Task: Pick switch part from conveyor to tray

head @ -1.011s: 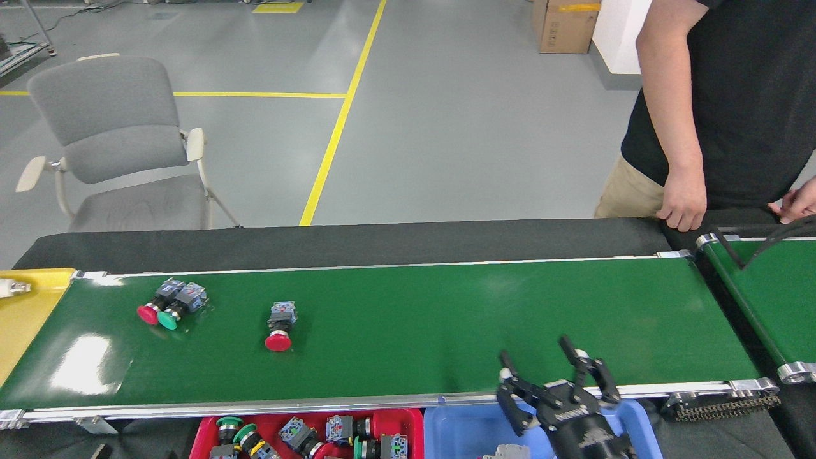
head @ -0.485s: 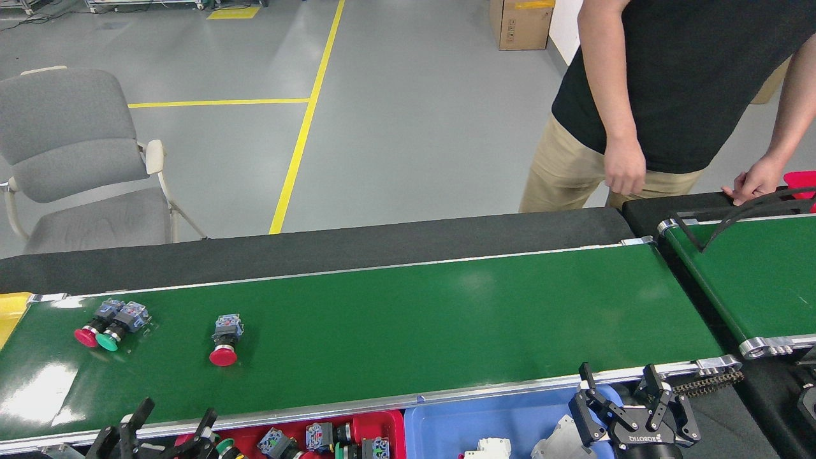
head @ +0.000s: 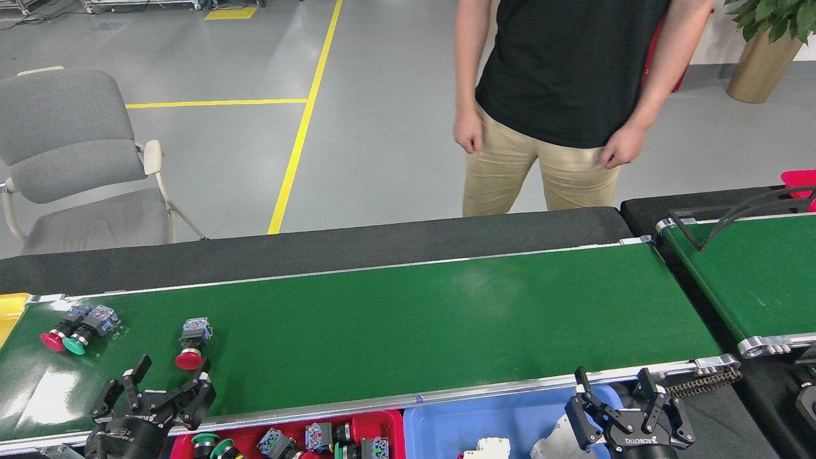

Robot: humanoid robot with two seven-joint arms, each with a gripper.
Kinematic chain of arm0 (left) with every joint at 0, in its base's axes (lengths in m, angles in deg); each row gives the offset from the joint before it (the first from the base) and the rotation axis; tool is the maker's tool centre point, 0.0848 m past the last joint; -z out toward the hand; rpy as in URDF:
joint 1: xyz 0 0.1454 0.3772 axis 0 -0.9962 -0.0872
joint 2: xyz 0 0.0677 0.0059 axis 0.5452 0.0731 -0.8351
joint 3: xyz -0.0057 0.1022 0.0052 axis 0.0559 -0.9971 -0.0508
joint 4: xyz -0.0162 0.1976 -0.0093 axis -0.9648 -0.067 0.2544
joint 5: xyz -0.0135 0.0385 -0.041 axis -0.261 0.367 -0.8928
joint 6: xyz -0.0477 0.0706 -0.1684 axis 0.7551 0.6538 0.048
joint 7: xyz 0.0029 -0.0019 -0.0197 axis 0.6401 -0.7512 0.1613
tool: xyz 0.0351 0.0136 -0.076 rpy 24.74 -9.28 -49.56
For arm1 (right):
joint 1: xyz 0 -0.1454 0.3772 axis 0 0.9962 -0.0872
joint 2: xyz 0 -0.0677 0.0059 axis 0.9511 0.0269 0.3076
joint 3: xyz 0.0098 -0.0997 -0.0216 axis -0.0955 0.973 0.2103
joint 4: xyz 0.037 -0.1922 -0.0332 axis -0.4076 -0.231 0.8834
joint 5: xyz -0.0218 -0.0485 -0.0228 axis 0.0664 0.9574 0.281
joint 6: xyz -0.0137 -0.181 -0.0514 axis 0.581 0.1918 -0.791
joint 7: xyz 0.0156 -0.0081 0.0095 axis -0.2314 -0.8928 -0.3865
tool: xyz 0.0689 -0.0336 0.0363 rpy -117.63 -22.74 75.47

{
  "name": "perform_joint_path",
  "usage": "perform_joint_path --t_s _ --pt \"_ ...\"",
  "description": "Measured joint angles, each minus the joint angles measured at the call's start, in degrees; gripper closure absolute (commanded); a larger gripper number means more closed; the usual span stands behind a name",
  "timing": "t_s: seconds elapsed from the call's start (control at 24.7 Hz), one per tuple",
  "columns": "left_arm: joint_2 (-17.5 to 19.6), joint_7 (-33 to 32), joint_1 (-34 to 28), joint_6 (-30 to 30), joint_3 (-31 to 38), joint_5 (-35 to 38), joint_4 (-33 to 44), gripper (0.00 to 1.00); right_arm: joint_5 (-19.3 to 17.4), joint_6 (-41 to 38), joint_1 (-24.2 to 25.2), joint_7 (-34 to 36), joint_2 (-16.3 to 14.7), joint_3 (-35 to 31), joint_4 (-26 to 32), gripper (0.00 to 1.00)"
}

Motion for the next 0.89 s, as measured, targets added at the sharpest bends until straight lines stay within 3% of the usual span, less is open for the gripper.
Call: perform_joint_path --t_s 0.08,0.24,0.4,0.73,0.89 --pt "0.7 -0.1 0.5 0.3 0.0 0.0 -1.7 0.10 0.0 0.0 0.0 -0.1 0.0 0.2 0.0 0.00" --pt "1.0 -0.2 0.5 0.5 0.0 0.0 -3.7 0.57 0.0 0.0 0.0 -0.1 0.0 0.3 0.0 0.00" --pt "0.9 0.1 0.6 1.6 0.0 0.0 -4.1 0.72 0.0 0.0 0.0 -0.1 0.0 1.0 0.0 0.00" --pt "0.1 0.4 0.2 2.7 -0.2 -0.3 -3.4 0.80 0.0 -0.1 0.4 -0.2 -0.1 2.3 0.2 0.00" --pt "0.0 0.4 -5.8 -0.1 -5.6 -2.6 6.4 0.71 0.1 -0.2 2.4 -0.2 -1.9 2.4 0.3 0.00"
